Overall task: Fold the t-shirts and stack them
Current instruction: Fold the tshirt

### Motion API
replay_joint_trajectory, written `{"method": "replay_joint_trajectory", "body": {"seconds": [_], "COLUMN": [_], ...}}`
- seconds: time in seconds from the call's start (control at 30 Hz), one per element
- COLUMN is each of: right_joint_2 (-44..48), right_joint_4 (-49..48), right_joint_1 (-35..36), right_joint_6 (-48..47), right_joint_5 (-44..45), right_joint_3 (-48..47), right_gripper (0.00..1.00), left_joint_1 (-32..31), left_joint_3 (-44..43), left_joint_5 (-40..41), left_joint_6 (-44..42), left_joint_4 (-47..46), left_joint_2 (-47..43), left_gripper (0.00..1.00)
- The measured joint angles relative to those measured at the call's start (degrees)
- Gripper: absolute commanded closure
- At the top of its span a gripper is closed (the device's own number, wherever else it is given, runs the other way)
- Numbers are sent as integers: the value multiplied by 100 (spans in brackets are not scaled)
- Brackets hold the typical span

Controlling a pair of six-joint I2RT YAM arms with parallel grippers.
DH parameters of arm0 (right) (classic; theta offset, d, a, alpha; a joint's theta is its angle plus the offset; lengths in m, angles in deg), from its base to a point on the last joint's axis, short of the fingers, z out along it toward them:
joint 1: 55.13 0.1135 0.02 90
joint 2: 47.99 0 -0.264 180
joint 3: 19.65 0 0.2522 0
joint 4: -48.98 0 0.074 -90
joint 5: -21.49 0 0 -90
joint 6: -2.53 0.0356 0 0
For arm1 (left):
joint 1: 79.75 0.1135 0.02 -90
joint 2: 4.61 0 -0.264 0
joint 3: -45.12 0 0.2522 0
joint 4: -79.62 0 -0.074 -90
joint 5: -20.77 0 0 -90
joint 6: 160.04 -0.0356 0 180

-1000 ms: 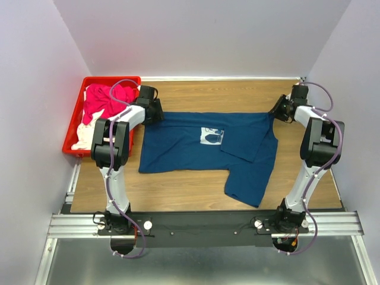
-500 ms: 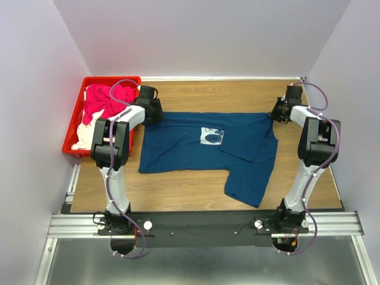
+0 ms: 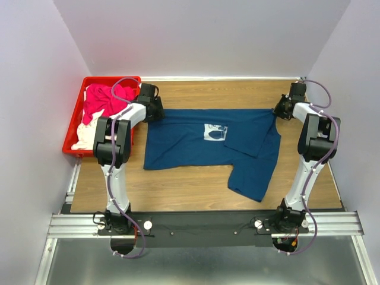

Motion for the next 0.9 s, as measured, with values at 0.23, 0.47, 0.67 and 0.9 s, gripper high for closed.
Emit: {"method": "replay_joint_trajectory", "body": {"seconds": [0.23,0.47,0.67,0.9], "right_joint_2": [-654,-1305,-1290,435], "right_joint_4": [4,-42,216,461], "right_joint_1": [-151,-164,-173,-125], "right_joint_6": [-7,-17,-114,-11], "right_joint_5": [-155,-243,-234,-164], "right_joint_3": [-946,-1871,-2059,-750], "right_gripper": [99,82,52,49], "left_joint_1": [-2,15,70,-22], "left_joint_3": [-754,-1799,-2310,-964], "left_joint_5": [-282,-428,-369,212], "left_joint_6": [90,138,107,96], "left_joint_4": [85,389,636,734], "left_joint_2": [494,1113,1145,-625], "left_gripper": [39,31,20,19]}}
